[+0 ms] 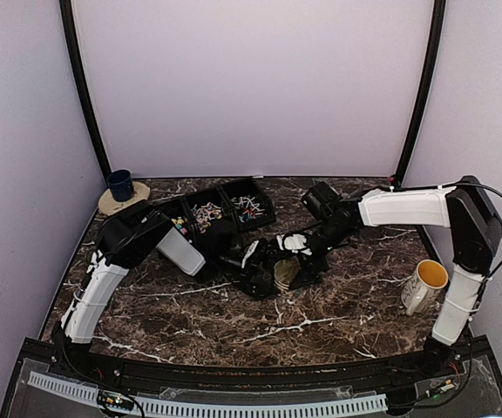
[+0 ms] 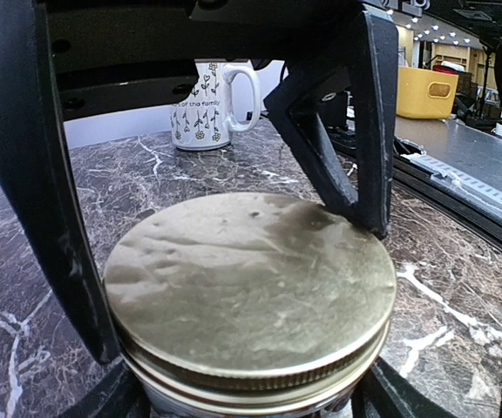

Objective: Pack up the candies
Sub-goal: Screw the bottle lid onto the packing bottle.

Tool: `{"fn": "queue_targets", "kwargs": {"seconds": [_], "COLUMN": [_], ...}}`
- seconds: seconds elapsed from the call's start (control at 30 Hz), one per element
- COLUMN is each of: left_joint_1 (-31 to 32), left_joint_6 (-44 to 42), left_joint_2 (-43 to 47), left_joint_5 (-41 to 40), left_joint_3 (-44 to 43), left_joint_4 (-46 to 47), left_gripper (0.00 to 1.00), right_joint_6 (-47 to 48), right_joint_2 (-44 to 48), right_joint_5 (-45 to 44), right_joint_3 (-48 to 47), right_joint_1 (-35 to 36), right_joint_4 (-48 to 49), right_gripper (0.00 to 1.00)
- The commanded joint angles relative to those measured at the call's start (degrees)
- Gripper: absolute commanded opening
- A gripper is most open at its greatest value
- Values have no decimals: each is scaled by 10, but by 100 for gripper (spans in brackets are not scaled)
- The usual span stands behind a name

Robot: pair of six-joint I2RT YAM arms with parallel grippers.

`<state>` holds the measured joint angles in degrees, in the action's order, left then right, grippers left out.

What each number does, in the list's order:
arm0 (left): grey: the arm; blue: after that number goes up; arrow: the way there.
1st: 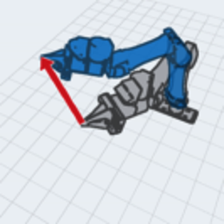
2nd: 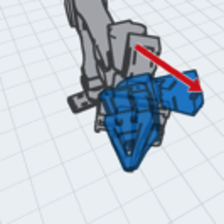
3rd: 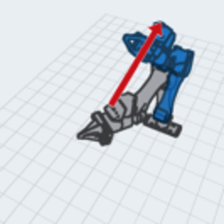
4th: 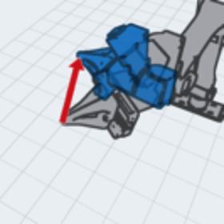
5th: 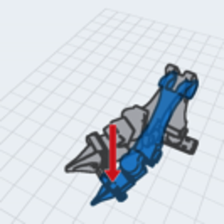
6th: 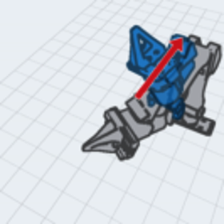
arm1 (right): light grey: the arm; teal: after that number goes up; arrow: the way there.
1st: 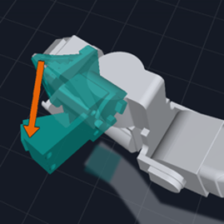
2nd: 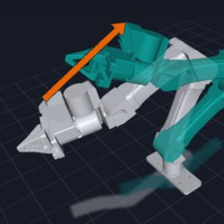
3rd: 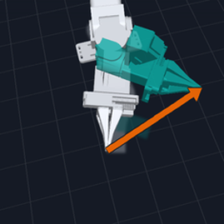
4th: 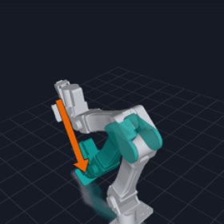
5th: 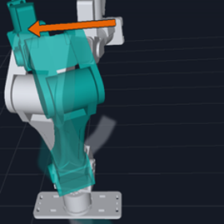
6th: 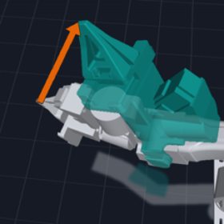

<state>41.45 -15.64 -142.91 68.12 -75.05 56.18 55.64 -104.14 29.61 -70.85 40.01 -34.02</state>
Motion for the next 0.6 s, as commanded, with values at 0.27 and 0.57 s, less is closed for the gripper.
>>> {"fn": "queue_targets", "kwargs": {"seconds": [0.27, 0.57], "left_joint_1": [-5, 0], "left_joint_6": [62, 131], "left_joint_2": [-57, -21], "left_joint_5": [-137, -268], "left_joint_3": [71, 118], "left_joint_4": [-41, 12], "left_gripper": [74, 74], "right_joint_6": [-176, -354], "right_joint_2": [21, 34], "right_joint_5": [-74, -101], "right_joint_3": [74, 114], "right_joint_1": [17, 22], "right_joint_4": [106, 197], "right_gripper": [80, 80]}}
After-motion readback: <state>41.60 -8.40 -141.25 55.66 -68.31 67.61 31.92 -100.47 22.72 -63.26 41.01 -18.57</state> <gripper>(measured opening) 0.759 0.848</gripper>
